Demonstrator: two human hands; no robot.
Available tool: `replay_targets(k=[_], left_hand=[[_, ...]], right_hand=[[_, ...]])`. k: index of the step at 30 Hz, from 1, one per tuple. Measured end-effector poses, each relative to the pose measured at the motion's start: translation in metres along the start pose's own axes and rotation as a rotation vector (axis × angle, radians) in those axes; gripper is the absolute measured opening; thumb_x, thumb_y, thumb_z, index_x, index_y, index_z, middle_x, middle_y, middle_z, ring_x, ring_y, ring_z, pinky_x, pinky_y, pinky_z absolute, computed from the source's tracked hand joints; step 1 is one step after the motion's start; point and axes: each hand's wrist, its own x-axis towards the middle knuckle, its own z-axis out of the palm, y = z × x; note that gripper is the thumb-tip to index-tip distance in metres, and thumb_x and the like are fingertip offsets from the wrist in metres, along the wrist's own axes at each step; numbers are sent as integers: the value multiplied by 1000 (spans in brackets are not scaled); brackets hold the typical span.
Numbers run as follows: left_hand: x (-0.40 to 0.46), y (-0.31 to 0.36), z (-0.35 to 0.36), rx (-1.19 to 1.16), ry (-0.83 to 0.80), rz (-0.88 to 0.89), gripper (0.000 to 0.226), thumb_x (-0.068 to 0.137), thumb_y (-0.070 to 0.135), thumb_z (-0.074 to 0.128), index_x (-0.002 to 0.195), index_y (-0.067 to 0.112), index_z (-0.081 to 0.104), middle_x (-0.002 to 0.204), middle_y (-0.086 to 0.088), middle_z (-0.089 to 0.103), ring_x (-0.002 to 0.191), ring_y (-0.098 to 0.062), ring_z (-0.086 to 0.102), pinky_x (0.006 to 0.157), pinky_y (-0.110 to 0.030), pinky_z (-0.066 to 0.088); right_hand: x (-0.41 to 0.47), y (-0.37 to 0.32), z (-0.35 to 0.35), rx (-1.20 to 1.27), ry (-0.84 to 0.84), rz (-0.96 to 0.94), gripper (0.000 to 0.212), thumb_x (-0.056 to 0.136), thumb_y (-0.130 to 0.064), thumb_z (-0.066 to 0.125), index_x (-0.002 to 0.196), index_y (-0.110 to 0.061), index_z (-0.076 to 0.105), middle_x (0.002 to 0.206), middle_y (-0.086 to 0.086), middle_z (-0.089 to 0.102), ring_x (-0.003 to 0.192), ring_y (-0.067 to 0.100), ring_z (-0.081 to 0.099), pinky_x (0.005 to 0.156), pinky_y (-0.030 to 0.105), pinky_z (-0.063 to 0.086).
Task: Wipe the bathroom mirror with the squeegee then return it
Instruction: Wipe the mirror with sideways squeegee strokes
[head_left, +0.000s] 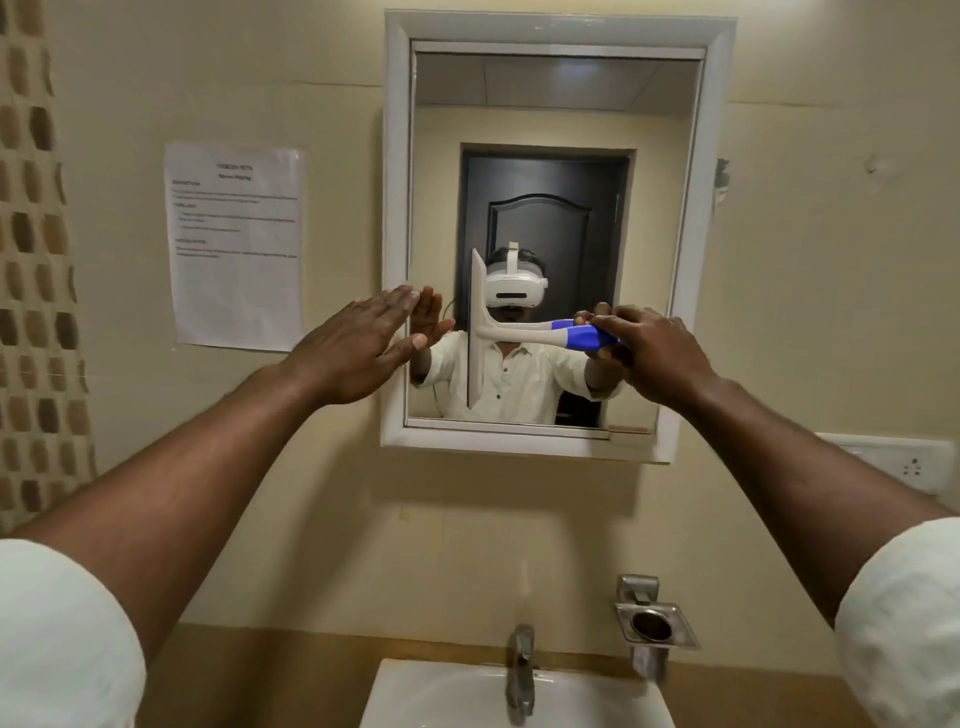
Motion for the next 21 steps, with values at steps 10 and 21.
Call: replay_targets(k=[10,21], left_hand=[[41,70,33,-128,-25,167,69,91,55,21,150,22,4,159,5,5,146,-8,1,120,-37,10],[69,124,53,-181,-6,262,64,95,49,26,149,22,6,159,4,5,146,-9,1,120,-34,8]], right_hand=[[-55,79,-42,-139,-43,163,42,84,-8,64,124,-19,57,100,9,64,78,27,57,68,38,50],[-100,138,-87,-243,-62,263,41,83,-3,62,122,-18,59,100,11,63,77,31,56,66,40,47]])
